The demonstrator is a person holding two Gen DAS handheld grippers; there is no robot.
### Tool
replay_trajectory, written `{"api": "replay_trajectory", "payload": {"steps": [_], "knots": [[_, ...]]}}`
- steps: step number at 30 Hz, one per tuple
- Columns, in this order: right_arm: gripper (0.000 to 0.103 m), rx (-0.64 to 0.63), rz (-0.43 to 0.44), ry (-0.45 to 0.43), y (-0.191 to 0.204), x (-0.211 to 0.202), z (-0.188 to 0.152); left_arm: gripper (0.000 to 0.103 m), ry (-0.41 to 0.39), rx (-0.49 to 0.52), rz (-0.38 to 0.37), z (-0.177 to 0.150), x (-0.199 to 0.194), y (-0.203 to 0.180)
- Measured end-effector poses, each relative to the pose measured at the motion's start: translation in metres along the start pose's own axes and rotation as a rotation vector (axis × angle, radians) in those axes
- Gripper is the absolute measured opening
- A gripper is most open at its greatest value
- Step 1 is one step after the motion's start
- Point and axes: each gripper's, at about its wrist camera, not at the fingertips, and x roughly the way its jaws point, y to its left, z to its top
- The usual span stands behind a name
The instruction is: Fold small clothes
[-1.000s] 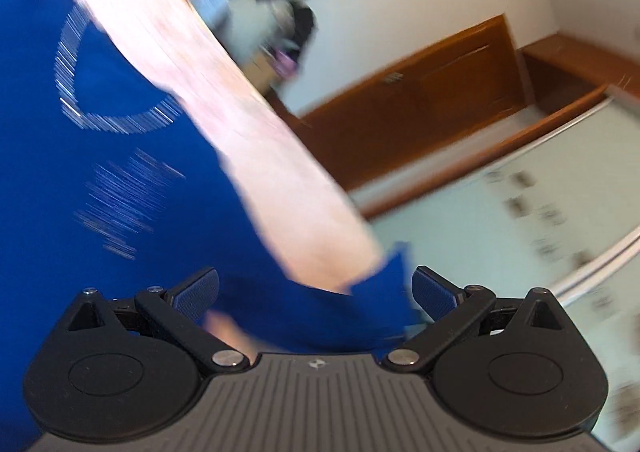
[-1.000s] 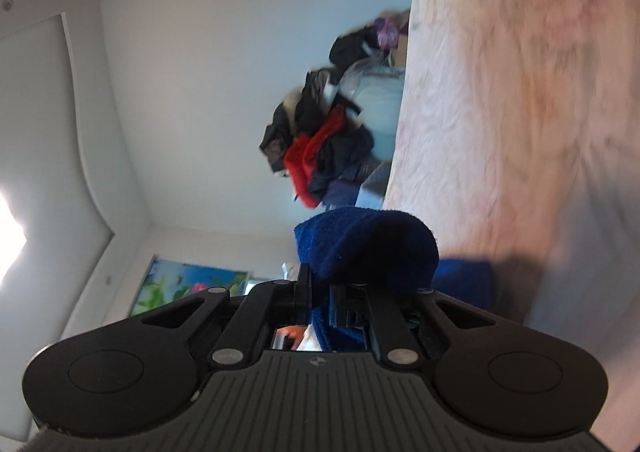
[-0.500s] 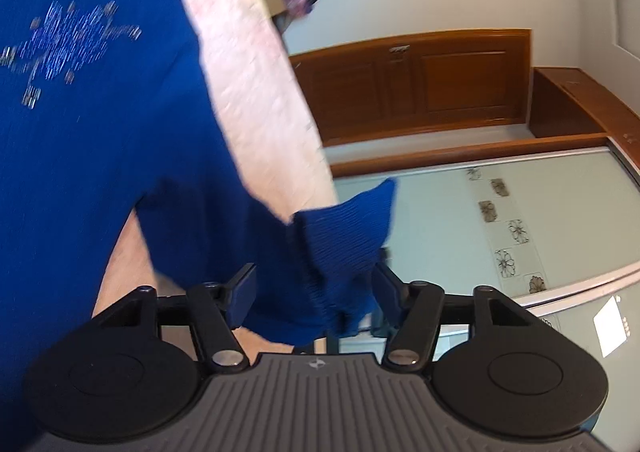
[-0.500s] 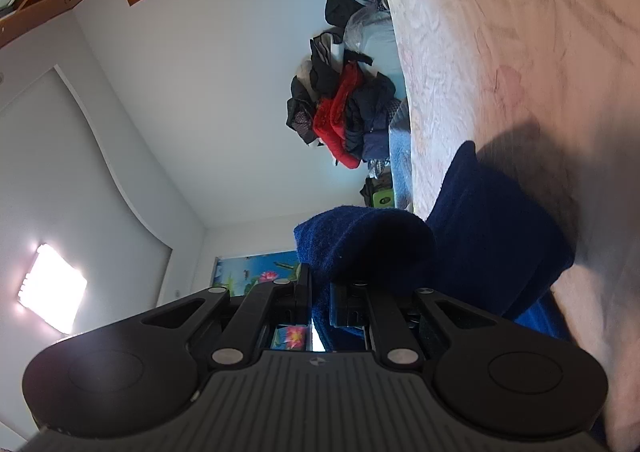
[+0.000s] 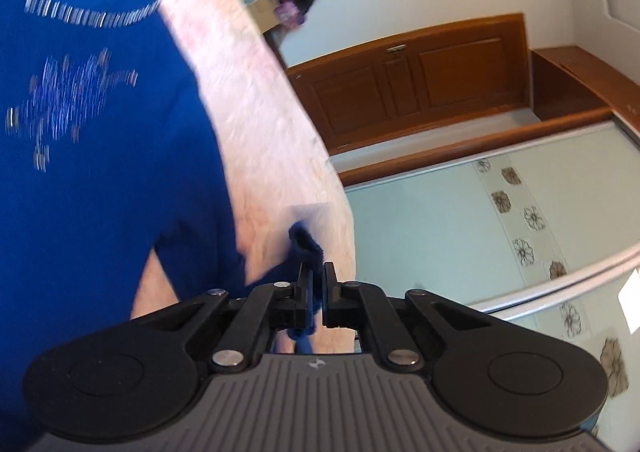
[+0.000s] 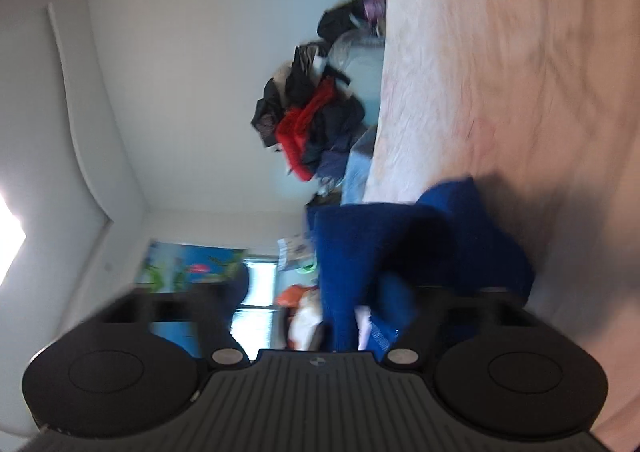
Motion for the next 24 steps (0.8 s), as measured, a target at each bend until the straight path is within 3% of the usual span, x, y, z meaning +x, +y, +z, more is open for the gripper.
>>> {"api": "replay_trajectory", "payload": {"steps": [6, 9, 13, 17, 21, 23, 24], "knots": [[0.102, -0.215, -0.058, 0.068, 0.018, -0.025, -0.004, 0.004, -0.065, 0.184, -0.028, 0.043, -0.084, -0.021], [0.102, -0.219, -0.099, 0.059, 0.009, -0.040, -0.002, 0.004, -0.154, 0.260, -0.029, 0.057, -0.143, -0.024], [0.102, -0.140, -0.141, 0.037, -0.010, -0.042, 0.005, 0.004, -0.304, 0.248, -0.019, 0.064, -0.213, -0.001], [0.102, -0.088, -0.154, 0.075, -0.022, -0.026, 0.002, 0.004, -0.343, 0.262, 0.110, 0.053, -0.239, 0.026], [0.102, -0.090, -0.214, 0.138, -0.027, -0.003, -0.007, 0.004, -0.288, 0.224, 0.288, 0.053, -0.227, 0.057], [0.102, -0.101, -0.208, 0.158, -0.024, 0.002, -0.014, 0.009, -0.243, 0.215, 0.392, 0.053, -0.210, 0.070], [0.102, -0.104, -0.199, 0.164, -0.022, 0.004, -0.018, 0.019, -0.211, 0.207, 0.404, 0.053, -0.201, 0.077]]}}
